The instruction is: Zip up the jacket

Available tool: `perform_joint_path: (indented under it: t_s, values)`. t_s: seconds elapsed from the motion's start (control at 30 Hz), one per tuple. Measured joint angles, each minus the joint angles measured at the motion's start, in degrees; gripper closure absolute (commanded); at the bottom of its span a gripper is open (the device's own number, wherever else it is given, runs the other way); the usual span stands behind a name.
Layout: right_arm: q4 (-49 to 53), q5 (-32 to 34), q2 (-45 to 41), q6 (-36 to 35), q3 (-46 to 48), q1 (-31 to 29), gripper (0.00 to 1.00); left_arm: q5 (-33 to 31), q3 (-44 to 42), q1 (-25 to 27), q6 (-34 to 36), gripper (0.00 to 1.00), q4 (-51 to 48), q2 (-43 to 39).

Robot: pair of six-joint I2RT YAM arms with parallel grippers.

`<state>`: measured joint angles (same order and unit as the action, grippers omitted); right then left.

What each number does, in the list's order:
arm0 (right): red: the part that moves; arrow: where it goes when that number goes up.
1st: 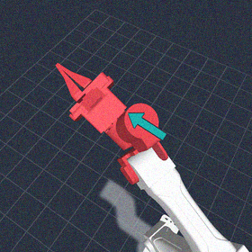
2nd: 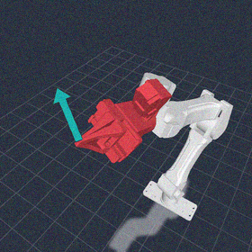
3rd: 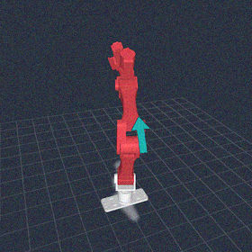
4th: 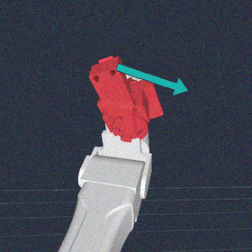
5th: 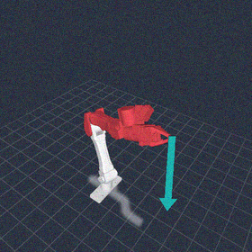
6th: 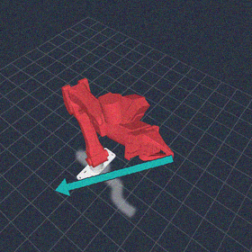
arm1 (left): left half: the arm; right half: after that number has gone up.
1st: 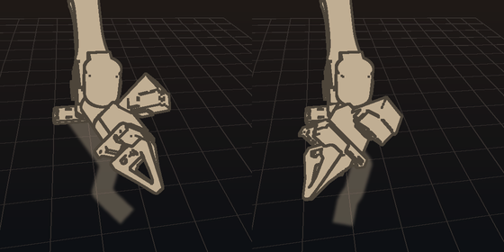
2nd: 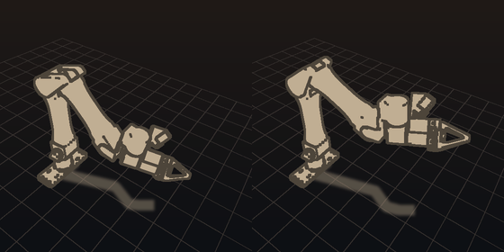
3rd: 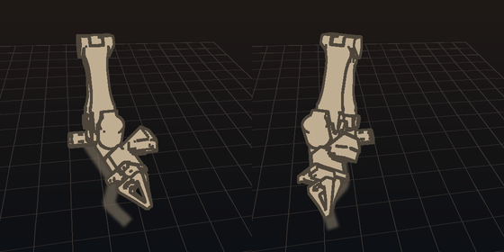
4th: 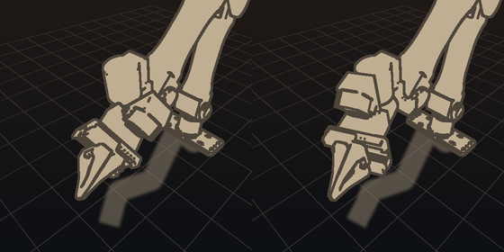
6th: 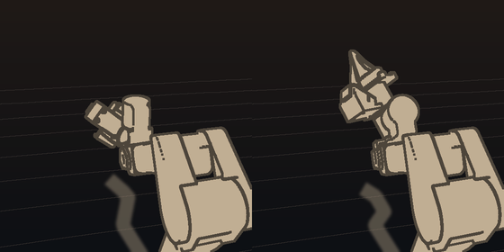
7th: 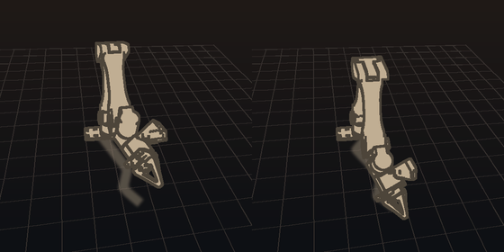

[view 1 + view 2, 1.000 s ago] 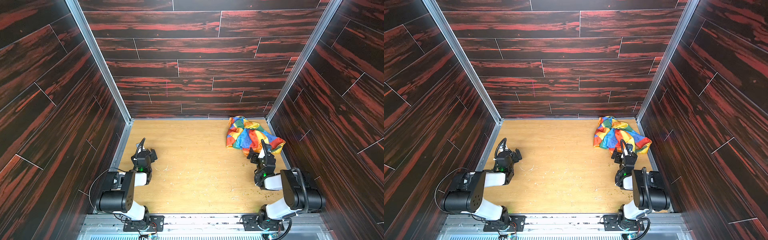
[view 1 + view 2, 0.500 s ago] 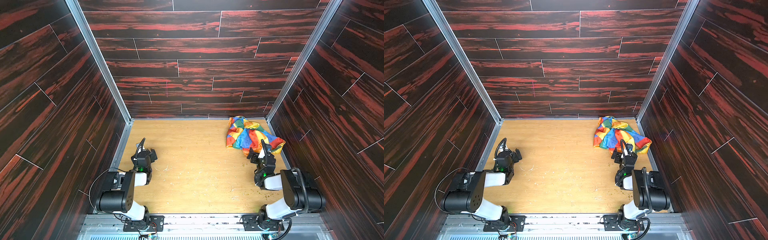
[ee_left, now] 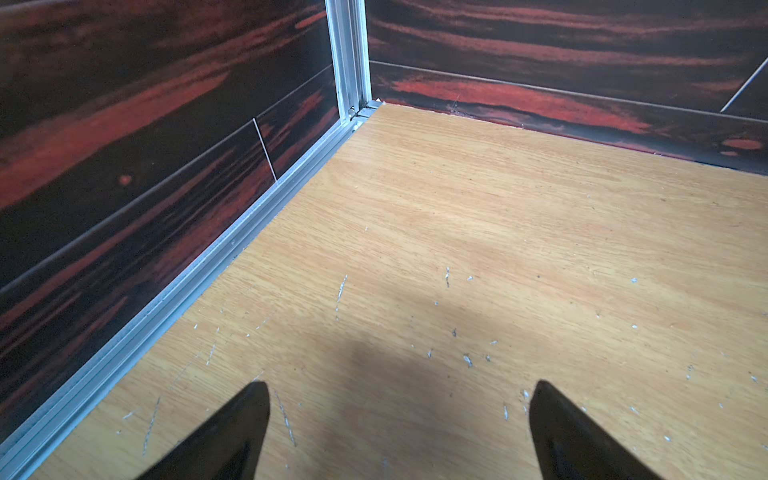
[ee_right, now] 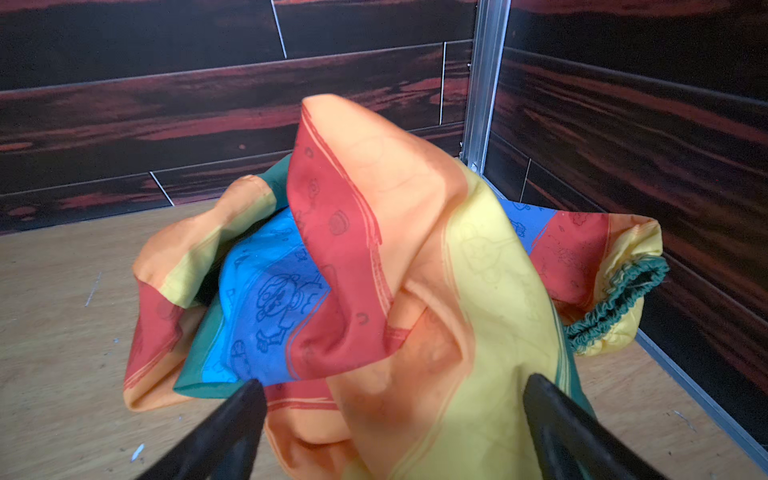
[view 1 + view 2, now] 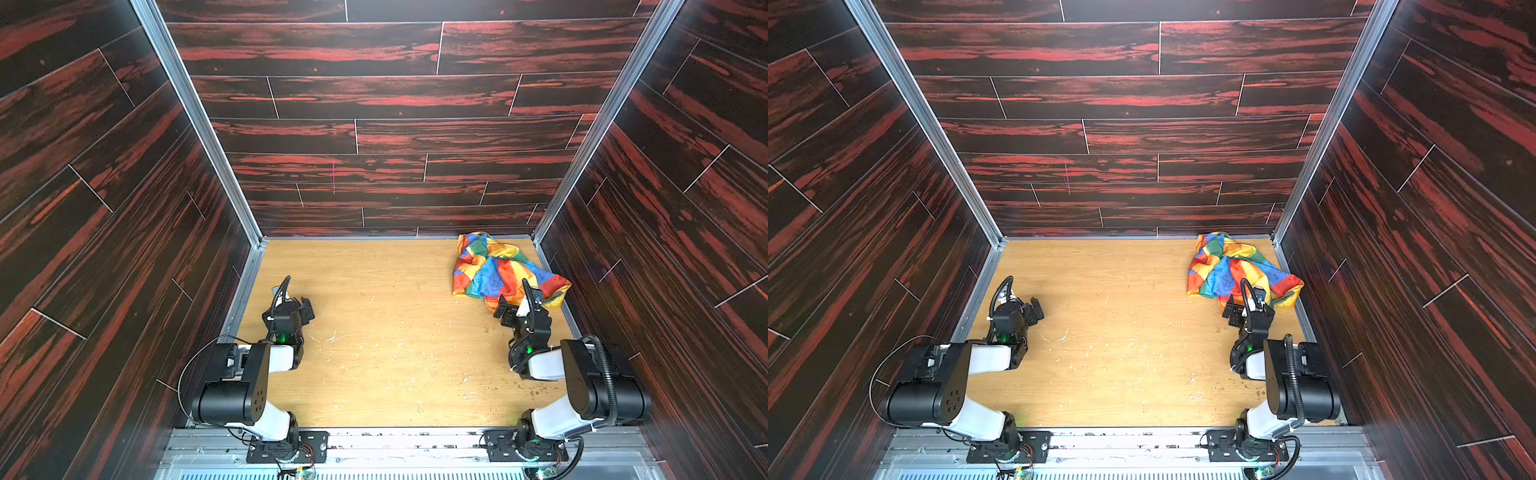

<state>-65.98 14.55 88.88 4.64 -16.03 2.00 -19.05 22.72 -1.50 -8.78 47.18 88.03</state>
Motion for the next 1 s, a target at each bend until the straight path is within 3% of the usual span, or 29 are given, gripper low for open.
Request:
perform_joint_path:
  t_s: [1.0]
  values:
    - [-1.31,1.75,-0.04,0.83,0.70,0.02,0.01,-1.36,0.00,0.02,-0.31,0.00,-0.07,-0.13]
